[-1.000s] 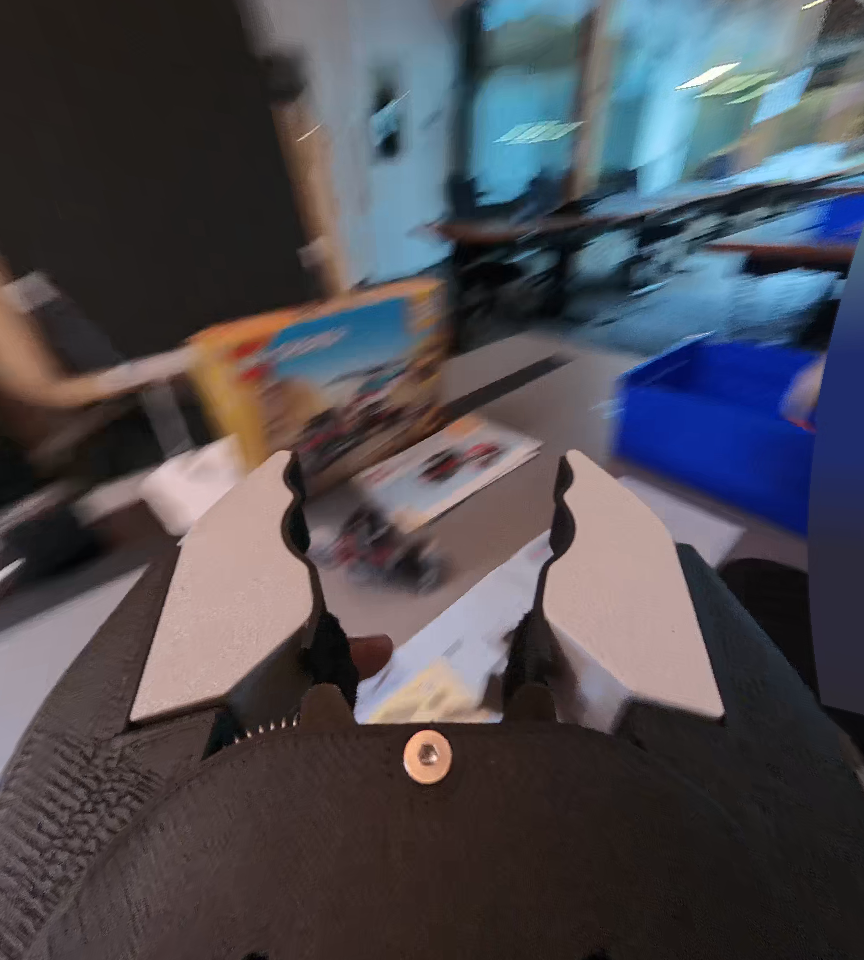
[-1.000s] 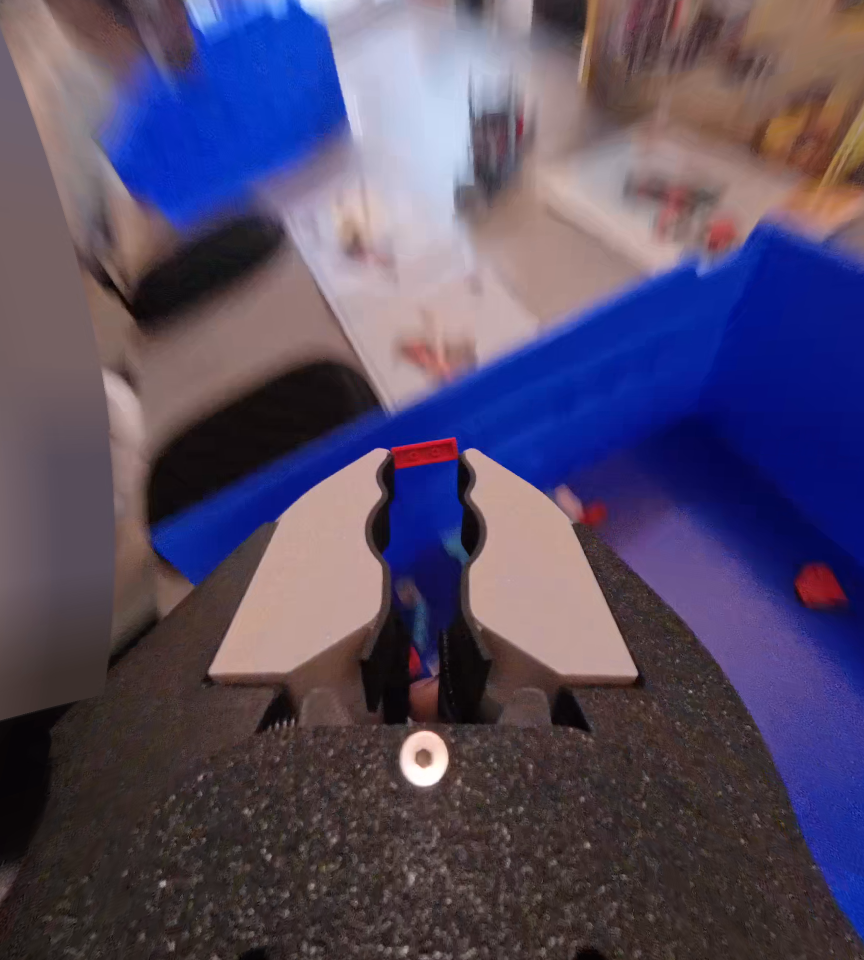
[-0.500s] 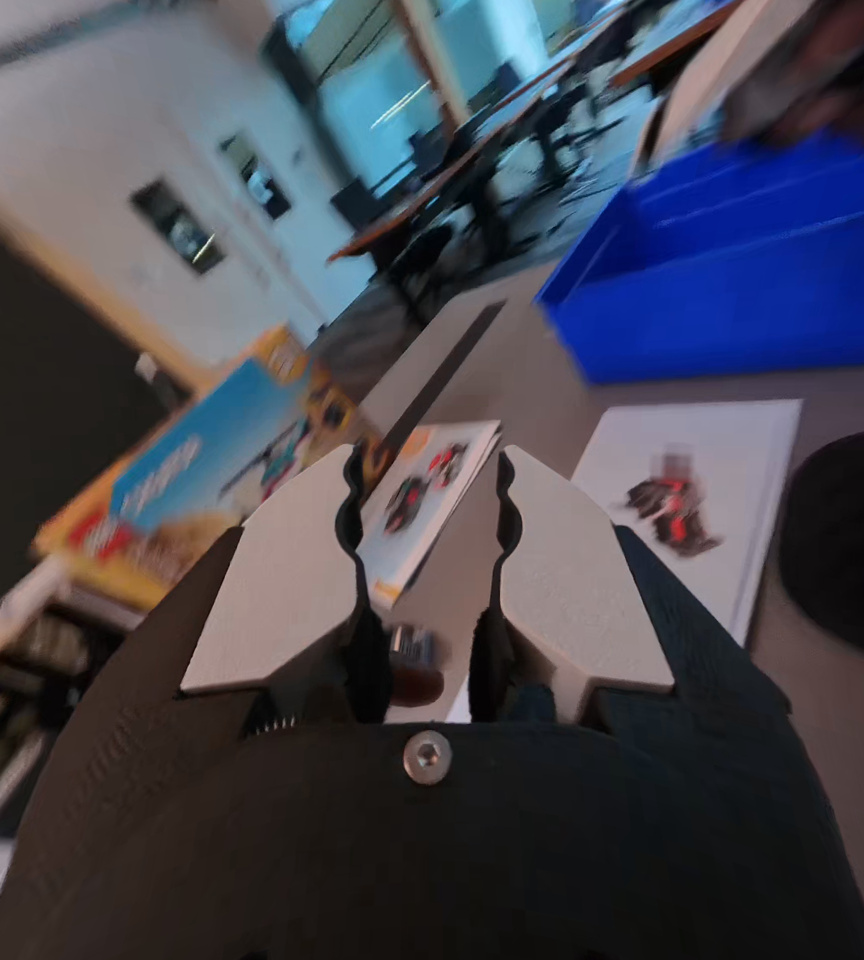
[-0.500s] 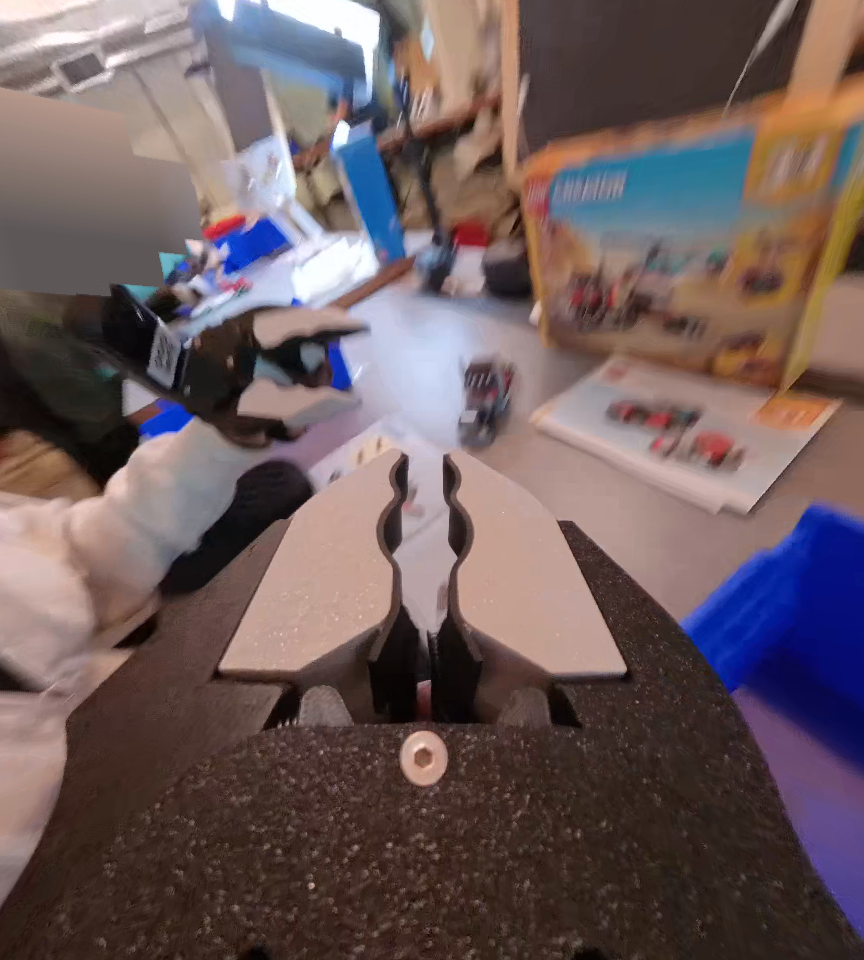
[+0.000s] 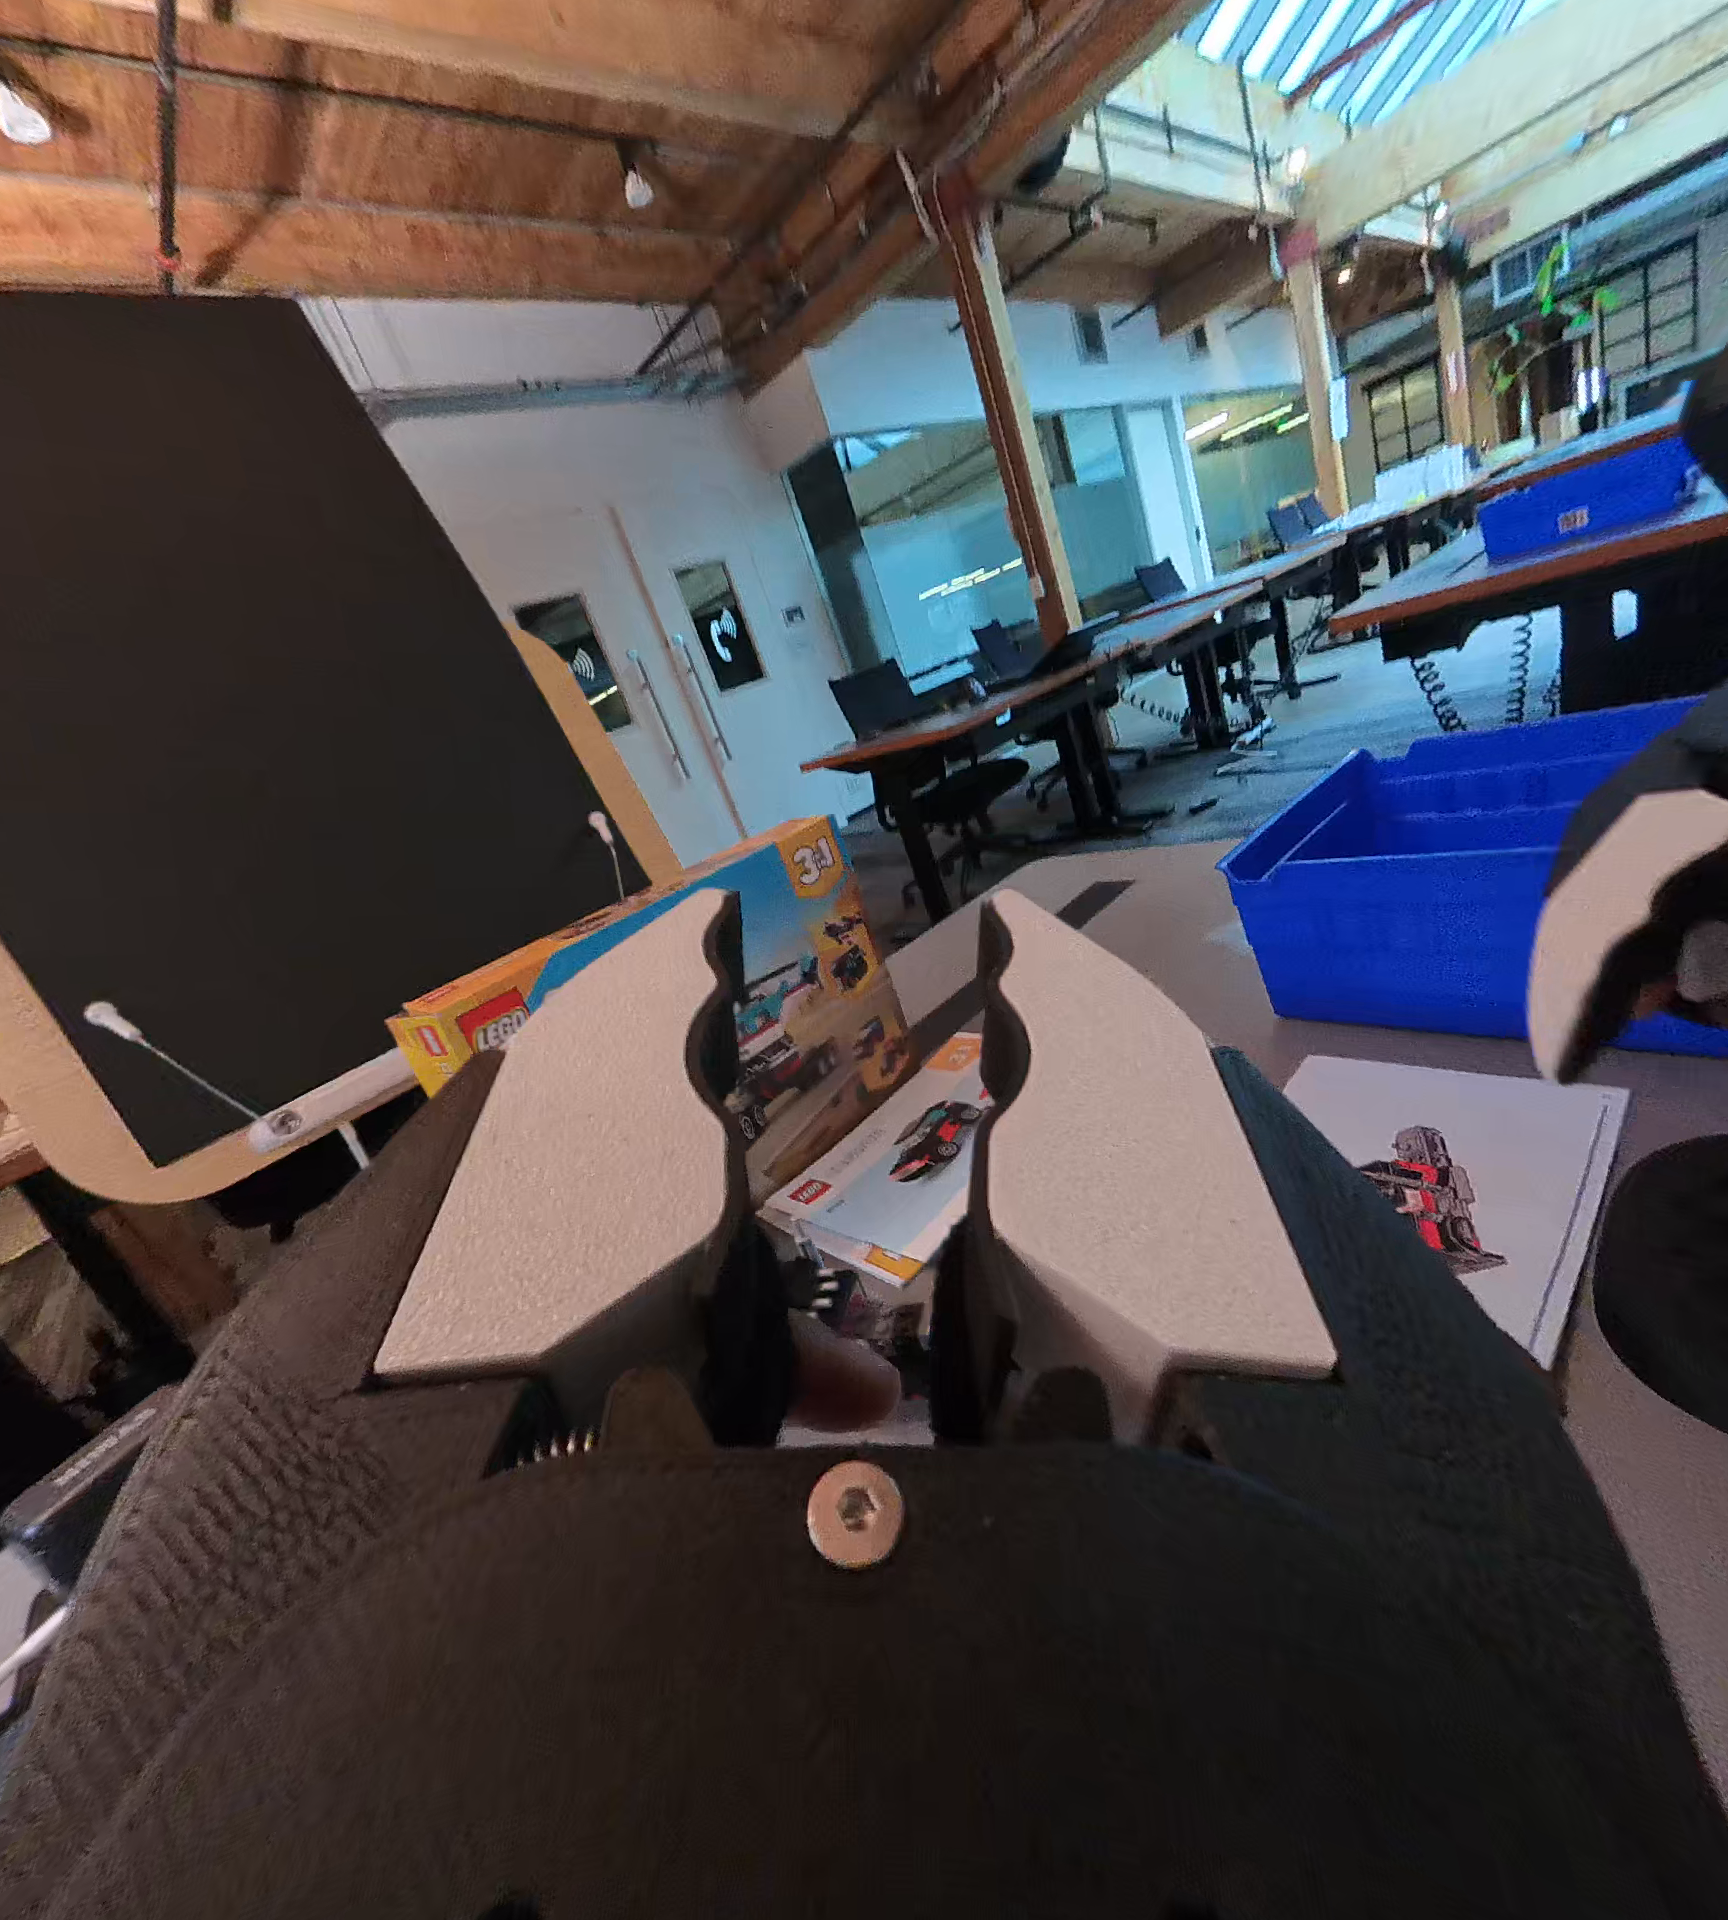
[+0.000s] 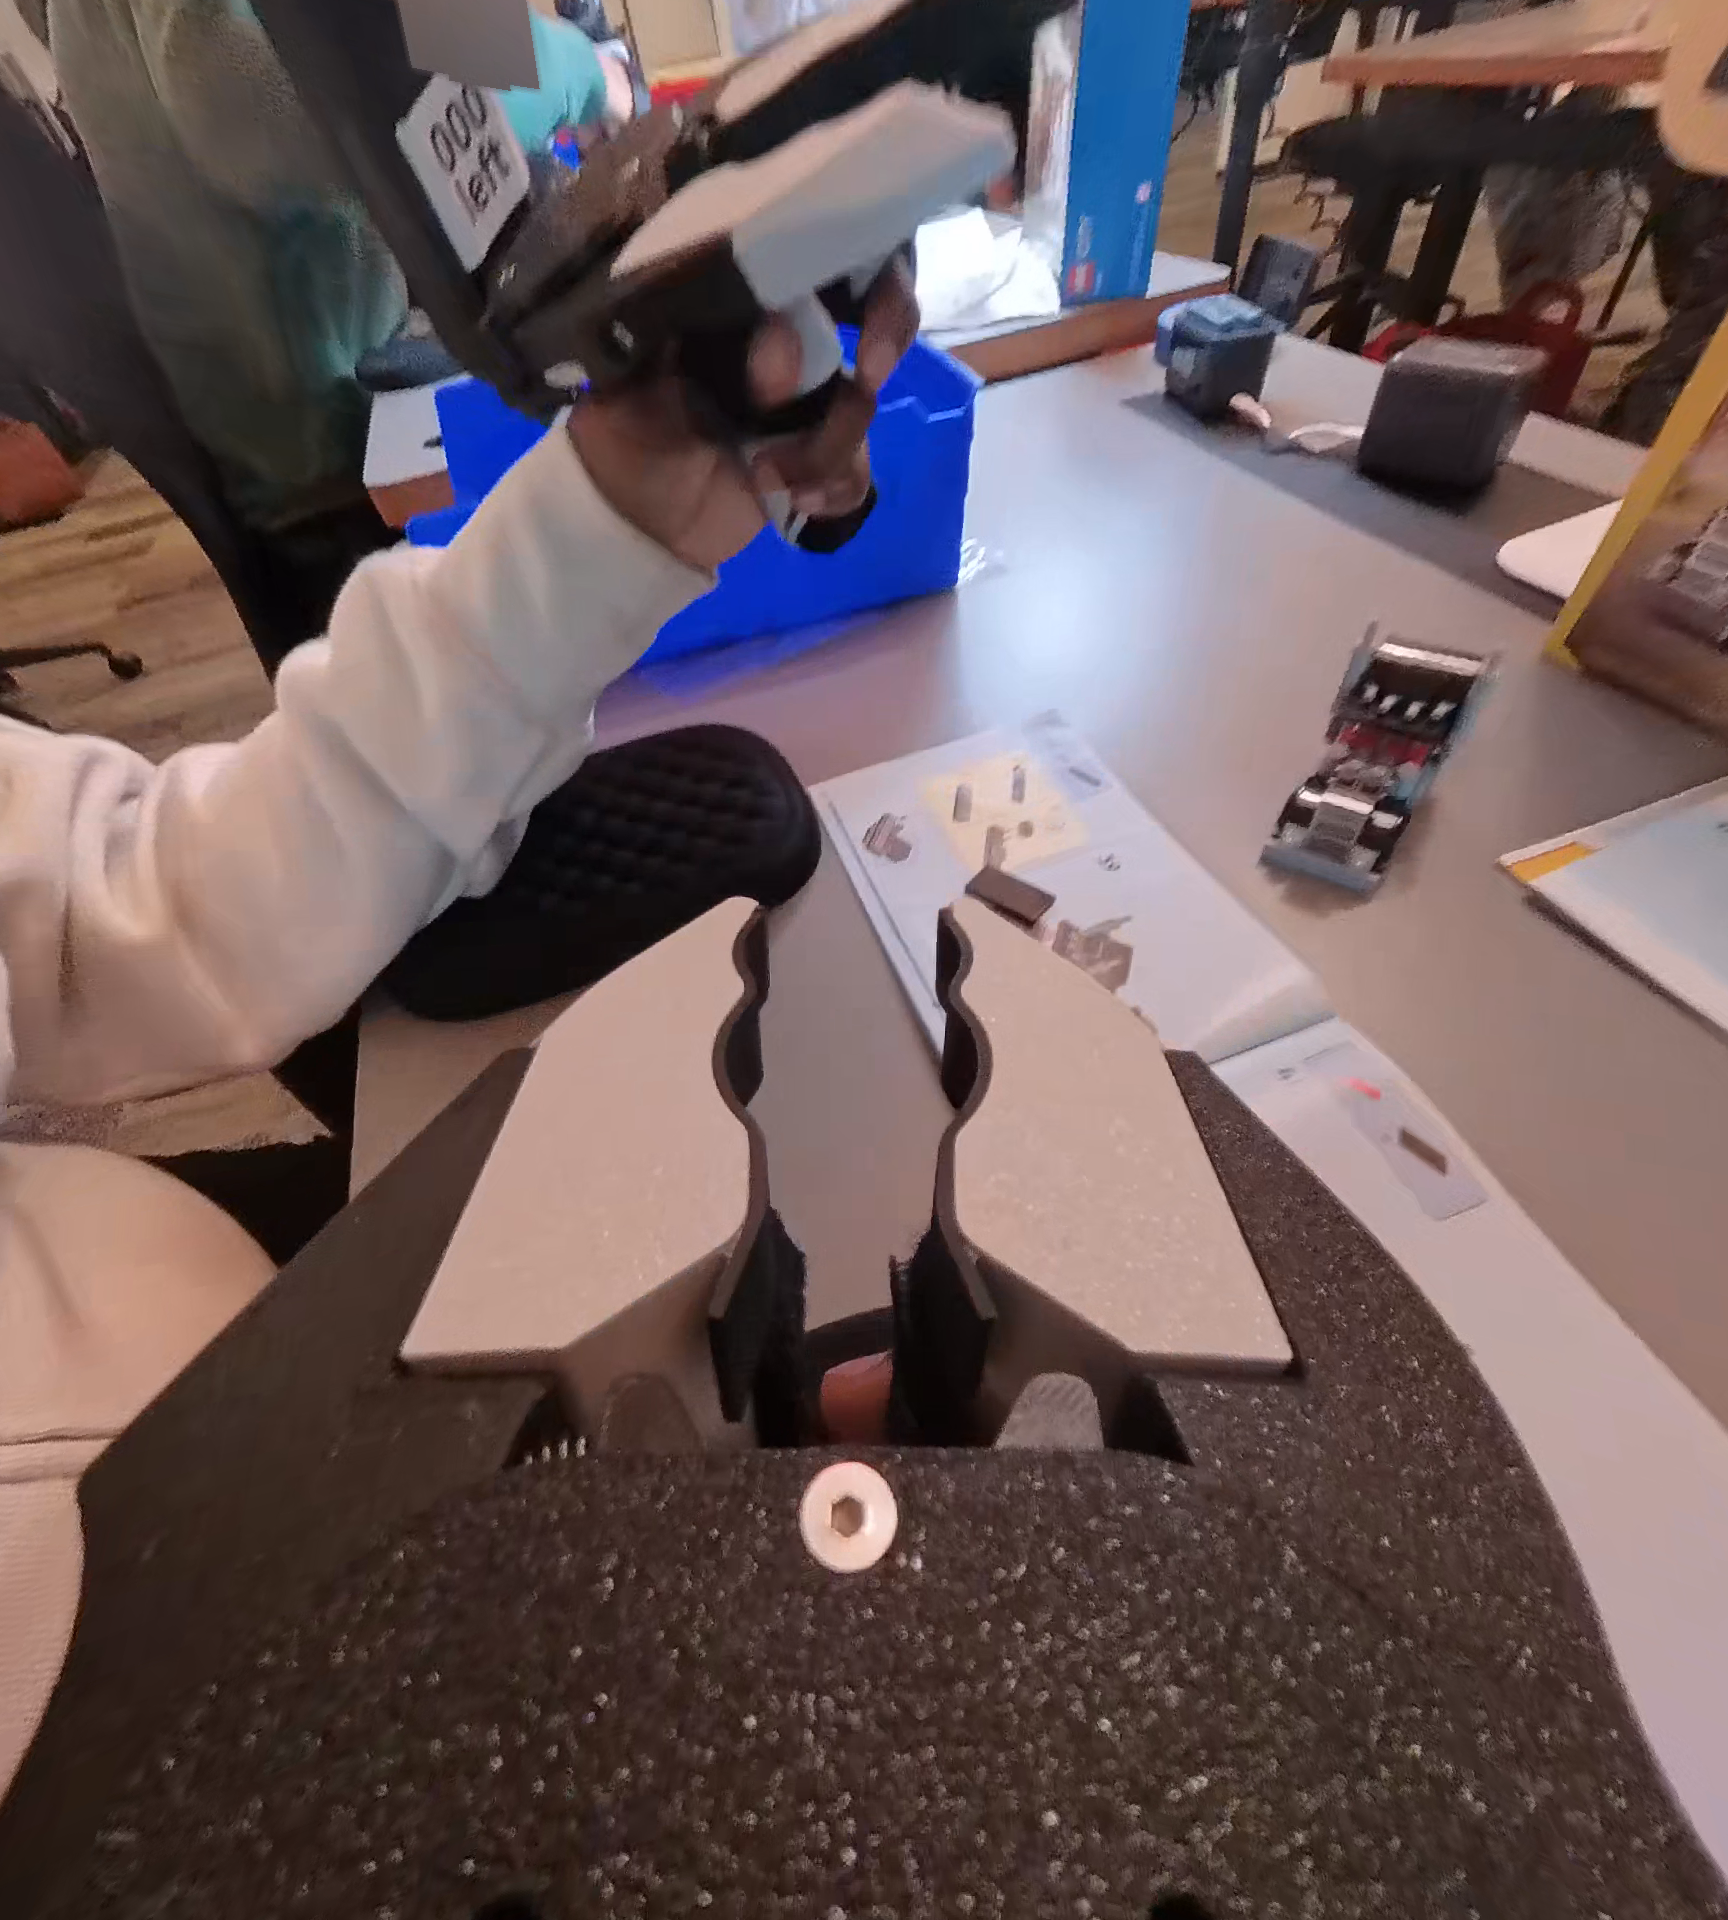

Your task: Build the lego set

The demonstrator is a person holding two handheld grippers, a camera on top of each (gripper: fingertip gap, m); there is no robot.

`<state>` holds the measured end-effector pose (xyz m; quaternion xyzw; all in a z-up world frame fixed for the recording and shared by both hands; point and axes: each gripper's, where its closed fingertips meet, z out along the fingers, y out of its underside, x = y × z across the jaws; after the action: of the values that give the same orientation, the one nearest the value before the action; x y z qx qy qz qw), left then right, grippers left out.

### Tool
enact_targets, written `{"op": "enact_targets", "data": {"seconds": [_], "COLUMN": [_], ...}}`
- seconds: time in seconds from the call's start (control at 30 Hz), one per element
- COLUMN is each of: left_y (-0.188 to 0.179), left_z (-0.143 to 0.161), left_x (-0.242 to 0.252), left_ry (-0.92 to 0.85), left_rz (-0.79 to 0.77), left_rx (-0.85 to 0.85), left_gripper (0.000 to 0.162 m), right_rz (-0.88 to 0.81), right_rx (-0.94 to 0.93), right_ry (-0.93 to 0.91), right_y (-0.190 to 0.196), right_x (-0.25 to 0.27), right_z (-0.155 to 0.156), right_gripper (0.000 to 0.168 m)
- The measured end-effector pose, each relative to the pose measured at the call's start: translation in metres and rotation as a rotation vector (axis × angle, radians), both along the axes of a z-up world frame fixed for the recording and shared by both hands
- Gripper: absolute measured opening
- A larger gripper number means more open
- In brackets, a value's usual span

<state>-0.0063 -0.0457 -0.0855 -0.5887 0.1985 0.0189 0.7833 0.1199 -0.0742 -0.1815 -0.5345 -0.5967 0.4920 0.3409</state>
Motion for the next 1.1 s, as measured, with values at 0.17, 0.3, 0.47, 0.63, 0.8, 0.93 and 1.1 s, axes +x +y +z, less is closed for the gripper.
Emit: {"op": "enact_targets", "data": {"seconds": [0.17, 0.3, 0.47, 0.63, 0.8, 0.93, 1.1], "left_y": [-0.006, 0.006, 0.022, 0.034, 0.043, 0.040, 0.039], "left_z": [0.003, -0.013, -0.041, -0.058, -0.082, -0.085, -0.082], "left_x": [-0.009, -0.018, -0.025, -0.018, -0.004, 0.000, -0.004], "left_ry": [-0.076, -0.043, -0.005, -0.028, 0.029, 0.092, -0.012], "left_rz": [-0.054, 0.007, 0.049, 0.008, -0.032, -0.031, -0.070], "left_rx": [0.014, -0.037, -0.191, -0.262, -0.351, -0.350, -0.338], "left_gripper": [0.044, 0.044, 0.046, 0.046, 0.047, 0.049, 0.049], "right_rz": [0.040, 0.062, -0.038, -0.148, -0.254, -0.309, -0.298], "right_rx": [0.012, 0.026, -0.019, -0.071, -0.086, -0.224, -0.127], "right_ry": [0.001, -0.018, 0.009, 0.017, 0.072, 0.164, 0.125], "right_y": [-0.010, -0.005, 0.026, 0.062, 0.099, 0.109, 0.099], "right_x": [-0.006, -0.010, -0.012, -0.015, -0.016, -0.017, -0.022], "right_z": [-0.015, -0.030, -0.042, -0.040, -0.034, -0.020, -0.021], "right_gripper": [0.031, 0.033, 0.032, 0.034, 0.031, 0.032, 0.034]}}
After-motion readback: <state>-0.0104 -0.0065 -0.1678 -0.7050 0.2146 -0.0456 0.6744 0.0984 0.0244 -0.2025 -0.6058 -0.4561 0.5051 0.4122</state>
